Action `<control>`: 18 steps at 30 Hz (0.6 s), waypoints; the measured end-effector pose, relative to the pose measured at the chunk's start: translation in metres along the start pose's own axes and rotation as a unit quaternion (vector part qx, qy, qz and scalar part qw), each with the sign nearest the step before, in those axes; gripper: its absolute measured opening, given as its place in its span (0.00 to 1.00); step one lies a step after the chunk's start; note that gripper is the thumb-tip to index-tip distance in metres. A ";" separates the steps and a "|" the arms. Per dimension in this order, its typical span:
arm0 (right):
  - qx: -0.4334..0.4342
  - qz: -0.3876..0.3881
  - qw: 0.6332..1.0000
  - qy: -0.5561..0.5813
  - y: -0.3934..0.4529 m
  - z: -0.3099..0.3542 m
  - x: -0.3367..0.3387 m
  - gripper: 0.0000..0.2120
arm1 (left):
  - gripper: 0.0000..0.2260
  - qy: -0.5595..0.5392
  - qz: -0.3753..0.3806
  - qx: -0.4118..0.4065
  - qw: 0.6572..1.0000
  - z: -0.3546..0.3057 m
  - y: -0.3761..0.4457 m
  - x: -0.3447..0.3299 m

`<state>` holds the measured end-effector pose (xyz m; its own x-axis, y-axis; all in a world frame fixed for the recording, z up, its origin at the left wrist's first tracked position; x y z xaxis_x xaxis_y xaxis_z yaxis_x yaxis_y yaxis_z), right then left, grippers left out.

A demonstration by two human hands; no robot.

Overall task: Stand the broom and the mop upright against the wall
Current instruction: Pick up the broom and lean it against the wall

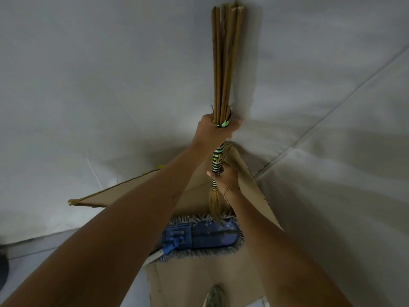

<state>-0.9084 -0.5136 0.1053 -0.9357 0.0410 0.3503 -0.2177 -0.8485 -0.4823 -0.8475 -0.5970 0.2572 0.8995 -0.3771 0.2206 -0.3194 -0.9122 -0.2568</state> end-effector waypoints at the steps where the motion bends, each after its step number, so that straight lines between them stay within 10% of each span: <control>1: -0.004 -0.003 1.000 0.009 0.004 -0.004 0.000 0.15 | 0.10 -0.004 0.002 -0.001 1.000 0.002 0.002 -0.002; 14: -0.053 -0.011 0.998 -0.018 0.026 -0.031 0.000 0.18 | 0.10 0.031 0.035 0.004 0.999 0.026 -0.001 -0.027; 18: -0.061 -0.059 0.995 -0.060 0.010 -0.023 0.011 0.17 | 0.27 0.000 -0.007 0.047 0.999 0.040 -0.019 -0.009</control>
<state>-0.9278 -0.5094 0.0857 -0.8634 0.0669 0.5001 -0.3626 -0.7716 -0.5227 -0.8376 -0.5697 0.2223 0.9032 -0.3652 0.2254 -0.2781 -0.8980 -0.3409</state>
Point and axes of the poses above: each hand's wrist, its own y-axis towards the middle knuckle, its own x-axis out of the back of the hand, z = x × y, the point moved 6 cm from there along y, towards the middle knuckle, and after that the axes turned 4 degrees about z, right-handed, at the moved point
